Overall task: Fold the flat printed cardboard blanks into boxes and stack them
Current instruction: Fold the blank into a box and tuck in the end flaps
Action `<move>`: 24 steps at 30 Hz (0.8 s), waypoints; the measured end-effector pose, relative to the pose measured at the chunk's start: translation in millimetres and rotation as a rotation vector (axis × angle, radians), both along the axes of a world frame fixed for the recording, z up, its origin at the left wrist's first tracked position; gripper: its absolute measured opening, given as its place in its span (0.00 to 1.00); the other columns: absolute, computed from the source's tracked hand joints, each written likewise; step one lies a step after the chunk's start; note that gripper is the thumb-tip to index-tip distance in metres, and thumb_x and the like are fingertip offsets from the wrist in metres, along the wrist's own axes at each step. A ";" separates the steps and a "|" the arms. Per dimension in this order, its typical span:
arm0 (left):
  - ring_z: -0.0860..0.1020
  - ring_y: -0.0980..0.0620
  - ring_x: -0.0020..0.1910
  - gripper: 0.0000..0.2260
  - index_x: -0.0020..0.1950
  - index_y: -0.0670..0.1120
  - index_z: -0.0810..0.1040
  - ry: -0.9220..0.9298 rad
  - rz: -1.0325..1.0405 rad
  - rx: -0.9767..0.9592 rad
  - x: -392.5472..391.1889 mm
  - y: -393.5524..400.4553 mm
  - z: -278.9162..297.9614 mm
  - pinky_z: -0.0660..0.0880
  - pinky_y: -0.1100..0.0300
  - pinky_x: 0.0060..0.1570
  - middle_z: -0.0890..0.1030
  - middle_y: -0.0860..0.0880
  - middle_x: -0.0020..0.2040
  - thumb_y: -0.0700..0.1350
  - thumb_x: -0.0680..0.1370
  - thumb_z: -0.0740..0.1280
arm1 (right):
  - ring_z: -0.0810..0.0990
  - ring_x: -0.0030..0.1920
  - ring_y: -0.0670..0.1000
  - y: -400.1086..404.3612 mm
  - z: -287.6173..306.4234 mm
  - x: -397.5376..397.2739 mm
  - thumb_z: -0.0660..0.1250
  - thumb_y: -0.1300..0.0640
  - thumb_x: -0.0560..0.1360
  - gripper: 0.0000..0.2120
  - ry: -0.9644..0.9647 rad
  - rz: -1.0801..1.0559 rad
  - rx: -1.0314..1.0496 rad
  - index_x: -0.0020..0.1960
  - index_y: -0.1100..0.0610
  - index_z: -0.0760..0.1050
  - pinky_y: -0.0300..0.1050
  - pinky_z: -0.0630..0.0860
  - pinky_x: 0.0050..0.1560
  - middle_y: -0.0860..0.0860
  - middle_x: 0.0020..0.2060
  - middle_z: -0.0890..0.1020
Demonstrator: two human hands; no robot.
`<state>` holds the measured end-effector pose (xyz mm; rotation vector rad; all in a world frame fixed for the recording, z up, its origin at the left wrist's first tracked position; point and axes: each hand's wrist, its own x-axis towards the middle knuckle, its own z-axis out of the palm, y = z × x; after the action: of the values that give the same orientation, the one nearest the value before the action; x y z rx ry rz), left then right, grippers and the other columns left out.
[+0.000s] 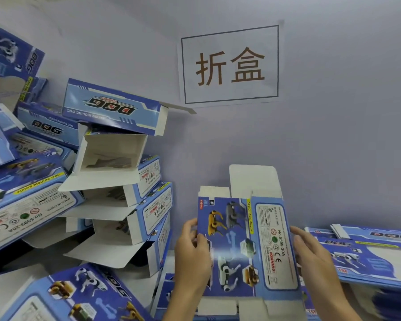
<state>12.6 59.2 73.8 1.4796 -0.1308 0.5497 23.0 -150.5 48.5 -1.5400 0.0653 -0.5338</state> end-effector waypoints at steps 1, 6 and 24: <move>0.84 0.44 0.42 0.12 0.55 0.53 0.76 -0.001 -0.031 -0.037 0.3 -0.7 -0.2 0.82 0.45 0.38 0.85 0.55 0.44 0.37 0.84 0.59 | 0.80 0.49 0.48 1.5 1.5 -1.0 0.57 0.50 0.83 0.12 -0.005 0.022 0.019 0.64 0.47 0.73 0.46 0.76 0.36 0.50 0.53 0.81; 0.83 0.61 0.50 0.09 0.59 0.57 0.75 -0.055 -0.173 -0.090 -3.2 -6.8 3.6 0.79 0.68 0.40 0.83 0.62 0.51 0.43 0.83 0.62 | 0.82 0.47 0.45 7.4 7.6 -7.4 0.61 0.48 0.80 0.10 -0.059 0.098 0.047 0.61 0.42 0.72 0.44 0.76 0.36 0.45 0.51 0.83; 0.77 0.57 0.63 0.23 0.60 0.75 0.60 -0.126 -0.287 -0.004 -18.4 -40.0 10.6 0.81 0.57 0.55 0.70 0.57 0.66 0.63 0.69 0.67 | 0.85 0.36 0.42 39.6 46.7 -23.5 0.76 0.32 0.58 0.50 -0.146 0.481 0.051 0.68 0.63 0.68 0.34 0.78 0.35 0.56 0.50 0.85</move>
<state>-5.9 19.2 84.4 1.3920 -0.4338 0.4091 -0.6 -110.9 95.2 -1.3993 -0.3925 -0.2554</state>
